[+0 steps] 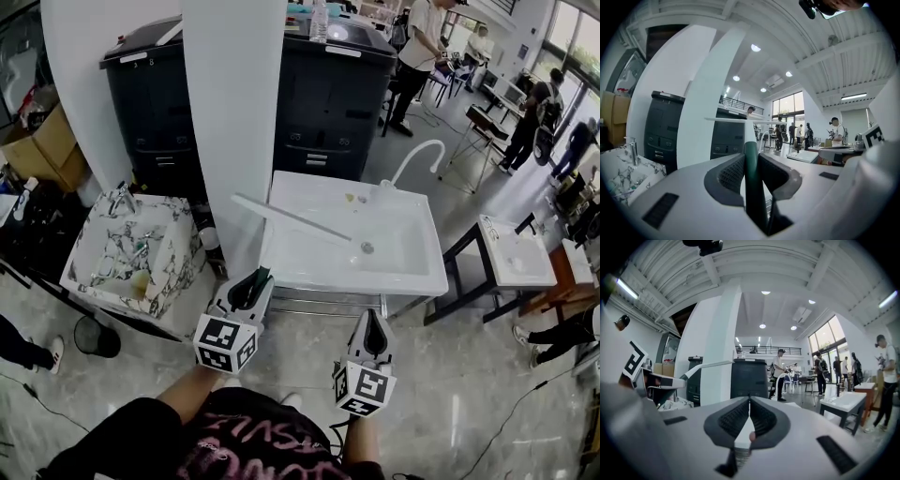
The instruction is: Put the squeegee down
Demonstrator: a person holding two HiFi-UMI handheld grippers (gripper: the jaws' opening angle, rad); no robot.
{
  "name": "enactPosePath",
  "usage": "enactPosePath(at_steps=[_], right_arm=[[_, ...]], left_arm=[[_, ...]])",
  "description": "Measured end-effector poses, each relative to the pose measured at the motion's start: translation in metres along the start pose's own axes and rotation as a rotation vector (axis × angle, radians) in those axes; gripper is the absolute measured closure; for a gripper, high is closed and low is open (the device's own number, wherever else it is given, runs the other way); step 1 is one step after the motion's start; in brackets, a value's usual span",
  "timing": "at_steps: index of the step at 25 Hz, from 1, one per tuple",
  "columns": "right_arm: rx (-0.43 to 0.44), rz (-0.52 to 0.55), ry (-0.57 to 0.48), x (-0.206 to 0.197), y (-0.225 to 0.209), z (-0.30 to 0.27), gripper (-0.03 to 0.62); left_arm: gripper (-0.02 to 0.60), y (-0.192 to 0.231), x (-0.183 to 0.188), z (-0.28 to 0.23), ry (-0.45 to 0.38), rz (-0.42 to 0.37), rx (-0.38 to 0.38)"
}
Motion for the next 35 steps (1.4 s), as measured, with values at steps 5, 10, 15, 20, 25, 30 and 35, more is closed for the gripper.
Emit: enactPosePath(at_steps=[5,10,15,20,25,30,35], right_arm=[[0.029,0.011,-0.001,0.001,-0.014,0.000,0.572],[0.062,0.014,-0.001,-0.006,-0.030,0.000,0.572],[0.087,0.031,0.001,-0.011,-0.047,0.000,0.572],[0.112,0.047,-0.008,-0.012,-0.058,0.003,0.572],[0.125,0.008,-0.002,-0.015,-0.064,-0.004,0.572],[0.116,0.020,-0.006,-0.017,-0.070,-0.013,0.572],[0.100,0.025,-0.002,-0.015,-0.070,-0.031,0.572]], left_arm=[[0.485,-0.019,0.004,-0.004,-0.001,-0.015,0.014],[0.485,-0.035,0.002,-0.008,-0.009,-0.031,0.045],[0.485,-0.050,-0.001,-0.013,-0.010,-0.039,0.071],[0.485,-0.061,-0.006,-0.020,-0.002,-0.042,0.087],[0.485,-0.062,-0.004,-0.024,-0.008,-0.044,0.102],[0.485,-0.057,-0.003,-0.032,-0.026,-0.041,0.113],[0.485,-0.043,0.000,-0.048,-0.033,-0.033,0.111]])
Point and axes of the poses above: the fingertips, and each gripper's own axes: z backward along the fingers, y to its left, x out of its top, the point moved 4 cm from there along z, backward along the fingers, and after that the axes turned 5 degrees about y, right-handed, at the moved point
